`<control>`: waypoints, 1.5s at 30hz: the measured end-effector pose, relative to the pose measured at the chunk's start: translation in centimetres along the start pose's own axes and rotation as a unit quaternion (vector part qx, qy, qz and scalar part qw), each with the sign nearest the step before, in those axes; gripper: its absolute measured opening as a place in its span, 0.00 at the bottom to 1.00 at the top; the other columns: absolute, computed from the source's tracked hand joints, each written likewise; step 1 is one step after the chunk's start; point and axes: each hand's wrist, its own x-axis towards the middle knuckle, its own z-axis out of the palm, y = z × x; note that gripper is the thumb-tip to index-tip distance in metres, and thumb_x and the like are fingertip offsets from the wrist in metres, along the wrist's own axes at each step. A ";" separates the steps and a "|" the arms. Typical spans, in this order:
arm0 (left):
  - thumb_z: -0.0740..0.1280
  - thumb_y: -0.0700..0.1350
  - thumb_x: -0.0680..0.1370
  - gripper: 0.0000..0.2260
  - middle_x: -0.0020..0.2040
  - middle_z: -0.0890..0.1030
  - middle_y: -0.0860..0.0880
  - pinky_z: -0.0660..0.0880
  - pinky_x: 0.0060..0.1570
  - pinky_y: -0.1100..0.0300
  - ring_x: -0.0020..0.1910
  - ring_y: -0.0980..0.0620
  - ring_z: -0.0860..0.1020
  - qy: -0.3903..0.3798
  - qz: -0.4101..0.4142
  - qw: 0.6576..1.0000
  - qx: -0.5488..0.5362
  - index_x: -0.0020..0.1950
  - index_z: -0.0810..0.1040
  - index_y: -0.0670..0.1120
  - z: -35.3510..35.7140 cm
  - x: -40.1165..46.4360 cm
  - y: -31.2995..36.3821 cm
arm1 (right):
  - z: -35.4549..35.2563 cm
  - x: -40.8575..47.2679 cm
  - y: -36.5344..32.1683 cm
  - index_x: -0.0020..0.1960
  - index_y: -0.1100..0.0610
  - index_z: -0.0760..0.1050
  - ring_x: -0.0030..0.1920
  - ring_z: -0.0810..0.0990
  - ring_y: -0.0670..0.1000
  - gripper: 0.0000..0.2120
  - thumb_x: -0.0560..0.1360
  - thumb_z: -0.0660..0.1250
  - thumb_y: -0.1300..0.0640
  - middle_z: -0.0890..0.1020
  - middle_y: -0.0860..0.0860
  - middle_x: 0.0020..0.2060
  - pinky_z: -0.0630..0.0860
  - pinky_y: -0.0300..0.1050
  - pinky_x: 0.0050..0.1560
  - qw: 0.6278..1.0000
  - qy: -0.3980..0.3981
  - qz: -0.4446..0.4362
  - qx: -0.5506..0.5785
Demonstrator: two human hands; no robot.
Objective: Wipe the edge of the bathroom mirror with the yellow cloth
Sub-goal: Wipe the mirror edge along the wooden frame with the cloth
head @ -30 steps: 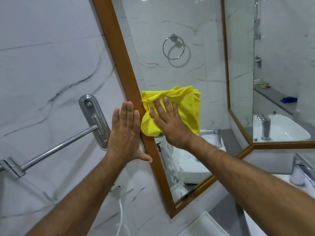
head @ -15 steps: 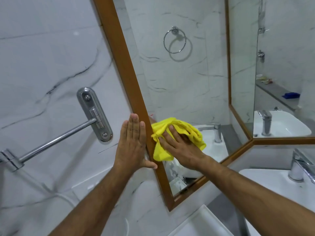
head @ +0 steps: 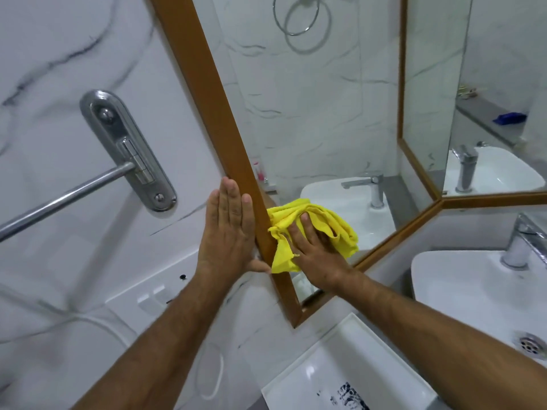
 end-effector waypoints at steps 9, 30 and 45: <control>0.67 0.79 0.55 0.69 0.74 0.49 0.28 0.48 0.75 0.37 0.75 0.29 0.50 -0.036 -0.050 0.998 0.034 0.74 0.47 0.30 1.4 -2.4 4.0 | -1.3 -2.1 0.1 0.79 0.57 0.46 0.76 0.44 0.66 0.38 0.77 0.65 0.55 0.59 0.59 0.76 0.73 0.68 0.60 0.996 -0.092 -0.017 0.003; 0.76 0.71 0.57 0.72 0.75 0.31 0.28 0.38 0.76 0.39 0.76 0.30 0.33 -0.015 -0.041 0.998 -0.049 0.75 0.35 0.31 9.4 -6.3 8.2 | 3.9 -11.0 -2.8 0.74 0.59 0.61 0.71 0.59 0.69 0.34 0.72 0.70 0.54 0.71 0.59 0.71 0.79 0.64 0.51 0.977 -0.214 0.007 0.018; 0.78 0.71 0.52 0.69 0.72 0.39 0.19 0.48 0.75 0.34 0.74 0.26 0.46 -0.169 -0.052 0.984 -0.021 0.72 0.49 0.27 10.3 -6.5 9.6 | 6.2 -13.5 -4.7 0.76 0.65 0.55 0.71 0.54 0.77 0.32 0.76 0.63 0.59 0.62 0.66 0.74 0.70 0.71 0.62 0.970 -0.240 -0.033 0.021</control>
